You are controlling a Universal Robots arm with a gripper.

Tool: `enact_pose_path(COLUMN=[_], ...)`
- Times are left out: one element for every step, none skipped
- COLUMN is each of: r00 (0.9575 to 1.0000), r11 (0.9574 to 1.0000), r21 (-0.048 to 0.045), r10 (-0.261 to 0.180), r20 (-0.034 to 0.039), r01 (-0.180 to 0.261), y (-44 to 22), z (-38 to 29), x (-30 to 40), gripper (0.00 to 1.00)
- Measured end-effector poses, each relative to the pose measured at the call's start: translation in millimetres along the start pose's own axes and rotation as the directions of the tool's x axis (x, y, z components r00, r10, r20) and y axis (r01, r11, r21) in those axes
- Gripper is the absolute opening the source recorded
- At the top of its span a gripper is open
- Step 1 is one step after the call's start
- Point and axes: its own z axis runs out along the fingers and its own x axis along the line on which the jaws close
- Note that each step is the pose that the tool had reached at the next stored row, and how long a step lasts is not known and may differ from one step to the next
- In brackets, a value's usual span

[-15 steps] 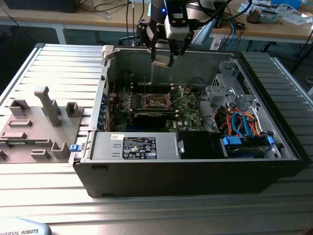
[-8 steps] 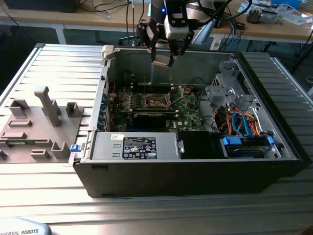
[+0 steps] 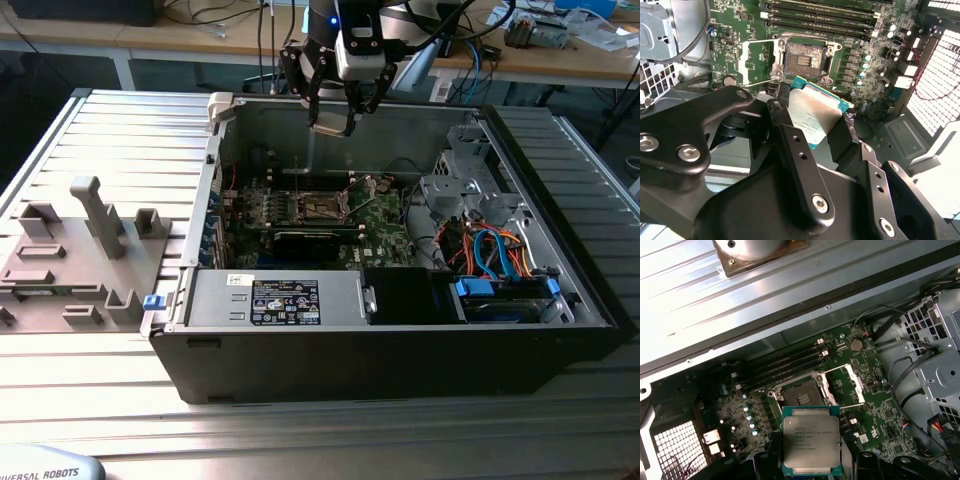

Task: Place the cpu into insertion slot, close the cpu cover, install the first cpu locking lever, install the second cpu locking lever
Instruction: 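Place the cpu into insertion slot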

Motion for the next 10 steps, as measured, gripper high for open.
enact_pose_path(r00=[1.0,1.0,1.0,1.0,1.0,1.0,0.9999,0.9999,0.9999,0.9999], r11=[1.0,1.0,1.0,1.0,1.0,1.0,0.9999,0.9999,0.9999,0.9999], r21=[0.0001,0.0002,0.0003,0.0004,0.0004,0.0004,0.0004,0.0005,0.0004,0.0004], r10=[0.001,0.003,0.004,0.007,0.008,0.009,0.011,0.013,0.014,0.015], r20=[0.0001,0.0002,0.0004,0.0006,0.0007,0.0007,0.0008,0.001,0.0011,0.0011], r01=[-0.001,-0.003,-0.004,-0.007,-0.008,-0.009,-0.011,-0.013,-0.014,-0.015], y=[0.0,0.0,0.0,0.0,0.0,0.0,0.0,0.0,0.0,0.0], z=[0.0,0.0,0.0,0.0,0.0,0.0,0.0,0.0,0.0,0.0], x=[0.0,0.0,0.0,0.0,0.0,0.0,0.0,0.0,0.0,0.0], gripper=[0.54,0.54,0.54,0.54,0.54,0.54,0.54,0.54,0.54,0.54])
